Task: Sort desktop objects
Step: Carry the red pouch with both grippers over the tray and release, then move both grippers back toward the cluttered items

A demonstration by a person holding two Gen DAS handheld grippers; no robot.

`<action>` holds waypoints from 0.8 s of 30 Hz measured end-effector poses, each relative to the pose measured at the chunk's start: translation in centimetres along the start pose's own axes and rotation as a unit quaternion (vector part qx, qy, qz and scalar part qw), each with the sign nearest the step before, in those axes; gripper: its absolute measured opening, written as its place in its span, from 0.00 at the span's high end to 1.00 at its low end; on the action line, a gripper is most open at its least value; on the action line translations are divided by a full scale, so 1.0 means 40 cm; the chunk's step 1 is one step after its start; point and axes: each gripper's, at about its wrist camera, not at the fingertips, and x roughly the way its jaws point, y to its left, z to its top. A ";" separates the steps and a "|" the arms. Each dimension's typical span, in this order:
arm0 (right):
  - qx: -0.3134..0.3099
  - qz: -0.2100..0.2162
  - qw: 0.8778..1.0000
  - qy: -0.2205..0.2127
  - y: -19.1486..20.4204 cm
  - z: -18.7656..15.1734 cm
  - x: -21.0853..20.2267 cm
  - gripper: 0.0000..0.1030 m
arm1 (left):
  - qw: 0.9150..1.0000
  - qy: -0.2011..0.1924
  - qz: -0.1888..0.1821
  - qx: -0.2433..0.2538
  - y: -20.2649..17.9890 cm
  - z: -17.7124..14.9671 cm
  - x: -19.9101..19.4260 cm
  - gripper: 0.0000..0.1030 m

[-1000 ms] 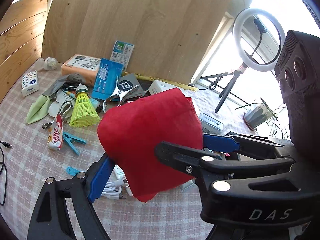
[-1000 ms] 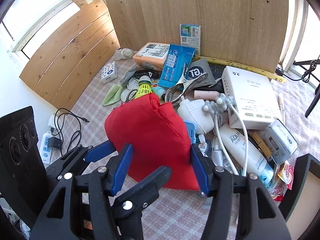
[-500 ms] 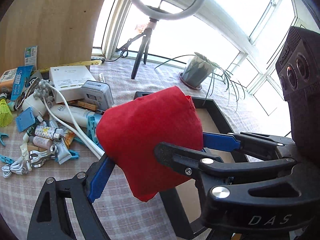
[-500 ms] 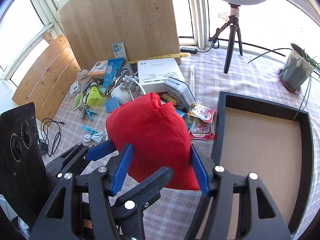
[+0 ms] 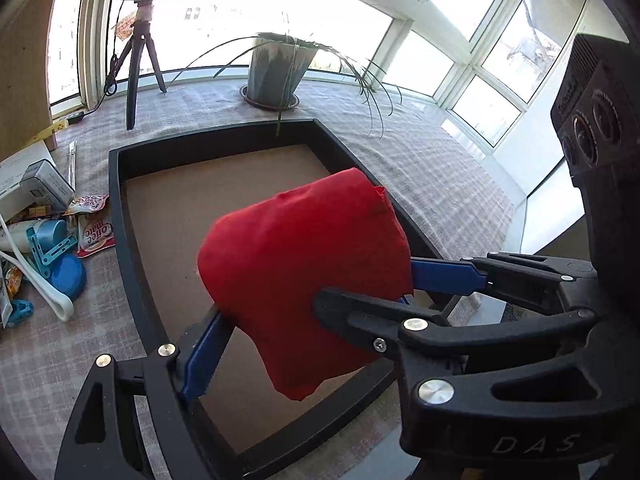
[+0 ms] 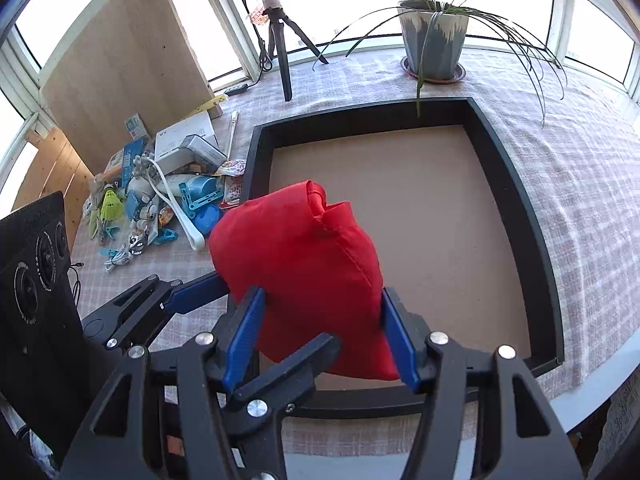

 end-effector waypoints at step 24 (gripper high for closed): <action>-0.035 0.011 0.998 -0.041 0.165 0.049 0.009 0.35 | 0.989 -0.034 0.126 -0.066 0.347 -0.027 -0.214 0.21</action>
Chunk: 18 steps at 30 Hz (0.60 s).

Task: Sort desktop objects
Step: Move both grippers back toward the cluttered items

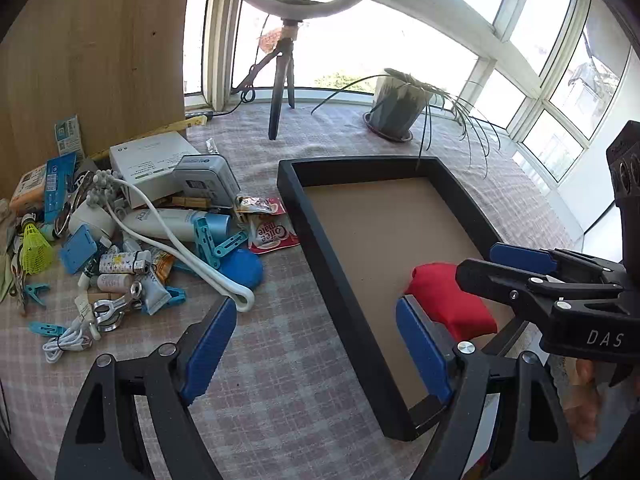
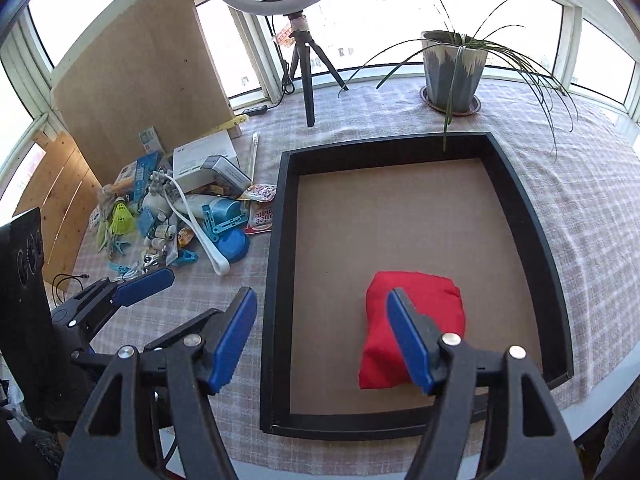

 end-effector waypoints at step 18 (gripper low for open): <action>-0.152 0.056 0.986 0.028 0.358 0.166 0.217 0.59 | 0.966 -0.001 0.154 -0.207 0.598 -0.034 -0.071 0.23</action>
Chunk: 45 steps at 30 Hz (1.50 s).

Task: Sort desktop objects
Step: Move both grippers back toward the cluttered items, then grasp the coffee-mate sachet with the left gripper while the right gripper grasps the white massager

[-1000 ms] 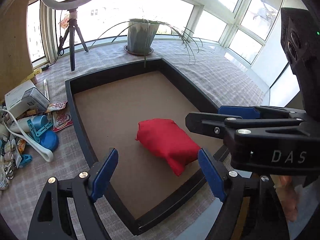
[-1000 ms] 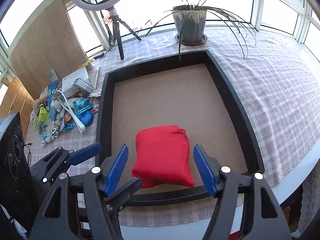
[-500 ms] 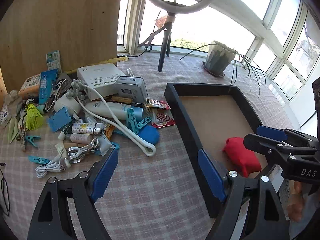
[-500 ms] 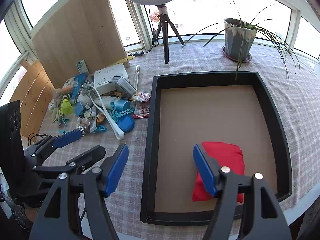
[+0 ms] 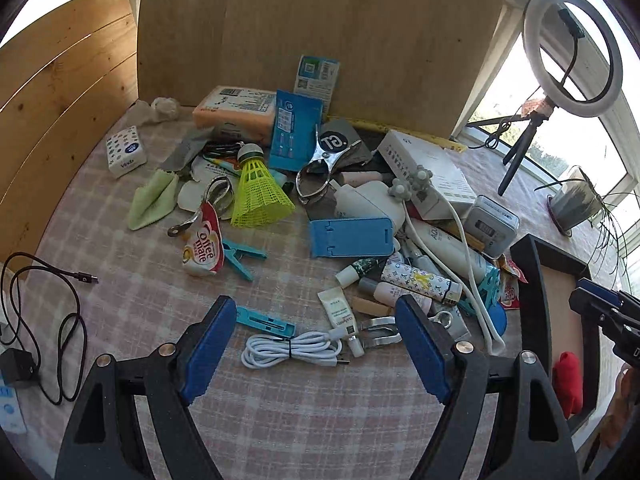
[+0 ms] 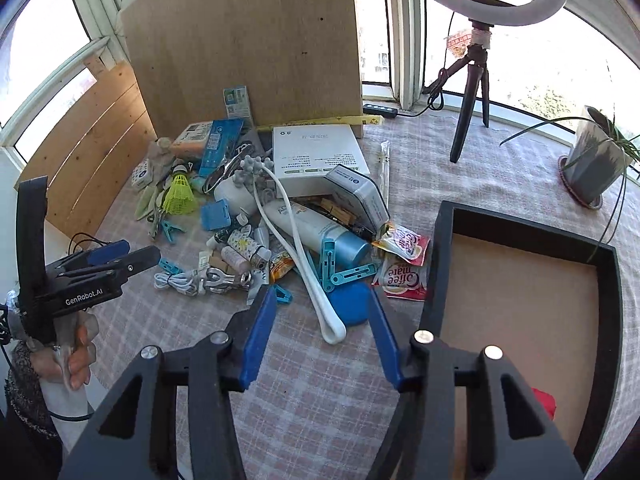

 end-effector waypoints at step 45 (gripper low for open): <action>-0.046 0.043 0.992 0.111 0.087 0.225 0.406 0.92 | 0.994 0.004 0.050 -0.099 0.256 0.068 0.151 0.98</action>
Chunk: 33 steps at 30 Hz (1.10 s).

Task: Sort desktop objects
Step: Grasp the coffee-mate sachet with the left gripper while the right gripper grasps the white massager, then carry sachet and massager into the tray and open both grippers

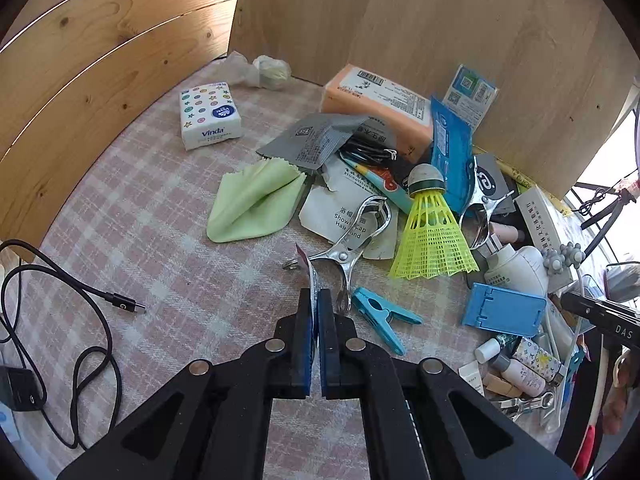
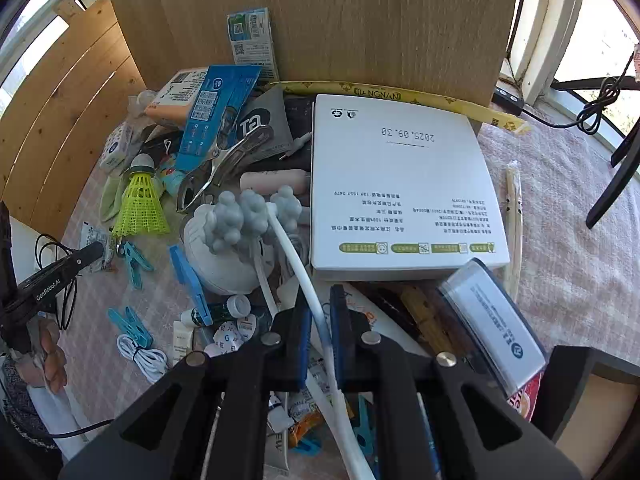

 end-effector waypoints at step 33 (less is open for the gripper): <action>0.104 0.031 0.990 -0.091 -0.185 -0.270 -0.419 0.95 | 0.959 0.017 -0.200 0.198 -0.514 -0.144 -0.204 0.99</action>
